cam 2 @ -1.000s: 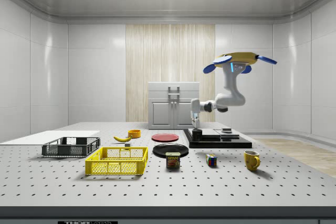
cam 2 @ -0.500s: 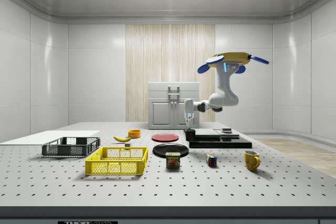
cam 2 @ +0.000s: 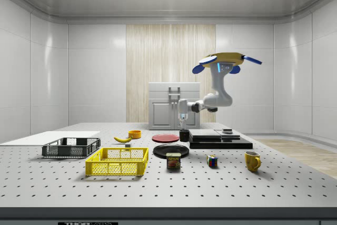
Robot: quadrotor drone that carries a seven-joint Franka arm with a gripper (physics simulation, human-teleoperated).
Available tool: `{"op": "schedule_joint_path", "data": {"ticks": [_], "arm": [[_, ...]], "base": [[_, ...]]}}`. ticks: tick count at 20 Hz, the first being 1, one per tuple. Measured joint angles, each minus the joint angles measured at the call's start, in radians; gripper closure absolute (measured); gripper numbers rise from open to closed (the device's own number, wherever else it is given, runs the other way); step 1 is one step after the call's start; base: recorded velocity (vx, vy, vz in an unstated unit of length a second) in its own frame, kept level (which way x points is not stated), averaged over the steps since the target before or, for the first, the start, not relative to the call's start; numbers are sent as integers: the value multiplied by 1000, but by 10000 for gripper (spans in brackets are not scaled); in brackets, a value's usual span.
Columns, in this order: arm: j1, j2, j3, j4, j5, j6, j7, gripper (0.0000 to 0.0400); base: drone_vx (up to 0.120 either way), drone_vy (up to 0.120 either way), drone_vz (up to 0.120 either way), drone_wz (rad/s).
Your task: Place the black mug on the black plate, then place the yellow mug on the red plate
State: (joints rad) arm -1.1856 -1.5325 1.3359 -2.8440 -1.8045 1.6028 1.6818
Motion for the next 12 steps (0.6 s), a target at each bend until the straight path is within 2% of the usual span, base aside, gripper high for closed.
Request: {"op": "schedule_joint_path", "data": {"ticks": [3, 12], "arm": [[-1, -2, 0, 0, 1, 2, 0, 290], [-2, -7, 1, 0, 3, 7, 1, 290]], "base": [[120, 0, -107, 0], [120, 0, 0, 0]]}}
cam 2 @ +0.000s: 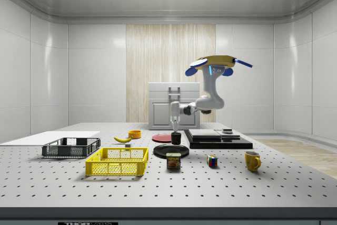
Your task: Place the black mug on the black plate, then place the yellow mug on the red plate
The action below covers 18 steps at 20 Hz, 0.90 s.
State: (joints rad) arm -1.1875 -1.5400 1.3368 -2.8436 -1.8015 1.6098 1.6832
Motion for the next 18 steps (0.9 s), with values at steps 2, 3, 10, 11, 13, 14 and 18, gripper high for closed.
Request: {"op": "schedule_joint_path", "data": {"ticks": [2, 3, 10, 11, 13, 14, 18], "arm": [[0, -1, 0, 0, 0, 1, 0, 290], [-1, -2, -1, 0, -1, 2, 0, 290], [-13, -6, -75, 18, -69, 33, 1, 290], [-15, -6, -90, 23, -83, 38, 1, 290], [-20, -6, -116, 31, -108, 48, 1, 290], [-23, -5, -127, 34, -118, 52, 1, 290], [-31, -1, -169, 49, -158, 67, 1, 290]], "base": [[120, 0, 0, 0], [40, 0, 0, 0], [0, 0, 0, 0], [0, 0, 0, 0], [0, 0, 0, 0], [0, 0, 0, 0], [0, 0, 0, 0]]}}
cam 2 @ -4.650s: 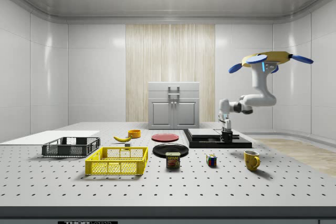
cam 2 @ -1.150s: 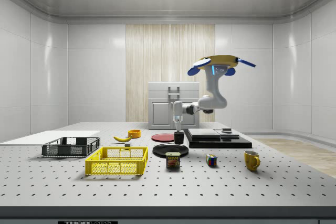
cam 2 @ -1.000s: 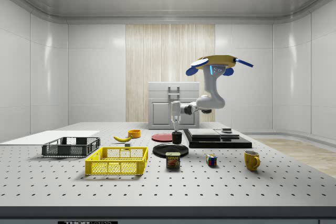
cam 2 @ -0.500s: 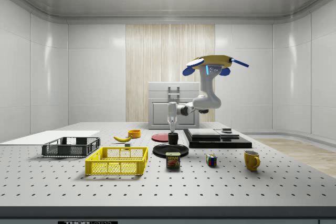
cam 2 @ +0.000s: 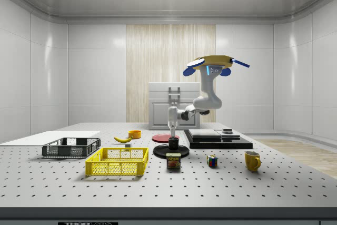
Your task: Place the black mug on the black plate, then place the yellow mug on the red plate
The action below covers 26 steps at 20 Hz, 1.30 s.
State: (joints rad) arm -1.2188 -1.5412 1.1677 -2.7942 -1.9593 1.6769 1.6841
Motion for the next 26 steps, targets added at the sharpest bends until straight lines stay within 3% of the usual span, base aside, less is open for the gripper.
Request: {"op": "schedule_joint_path", "data": {"ticks": [3, 7, 11, 16, 23, 26], "arm": [[-6, 4, -29, 12, -28, 10, 0, 290], [-7, 10, -41, 16, -40, 10, -2, 116], [4, 12, -8, 2, -12, -8, -4, 43], [17, 14, 46, -18, 38, -34, -5, 12], [23, 15, 76, -28, 66, -47, -5, 2], [24, 15, 80, -29, 70, -49, -5, 1]], "base": [[0, 0, 0, 0], [0, 0, 0, 0], [0, 0, 0, 0], [0, 0, 104, 0], [0, 0, 120, 0], [-67, 107, 53, 0]]}}
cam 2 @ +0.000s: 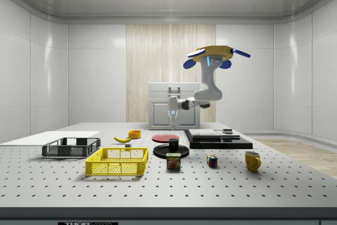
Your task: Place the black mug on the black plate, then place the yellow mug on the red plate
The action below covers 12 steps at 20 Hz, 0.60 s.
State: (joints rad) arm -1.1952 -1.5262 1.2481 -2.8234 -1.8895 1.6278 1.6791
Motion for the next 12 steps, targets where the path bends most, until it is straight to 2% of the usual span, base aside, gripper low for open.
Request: {"op": "schedule_joint_path", "data": {"ticks": [12], "arm": [[0, 0, 4, -1, 4, -1, 0, 0]], "base": [[-120, 120, 0, 0]]}}
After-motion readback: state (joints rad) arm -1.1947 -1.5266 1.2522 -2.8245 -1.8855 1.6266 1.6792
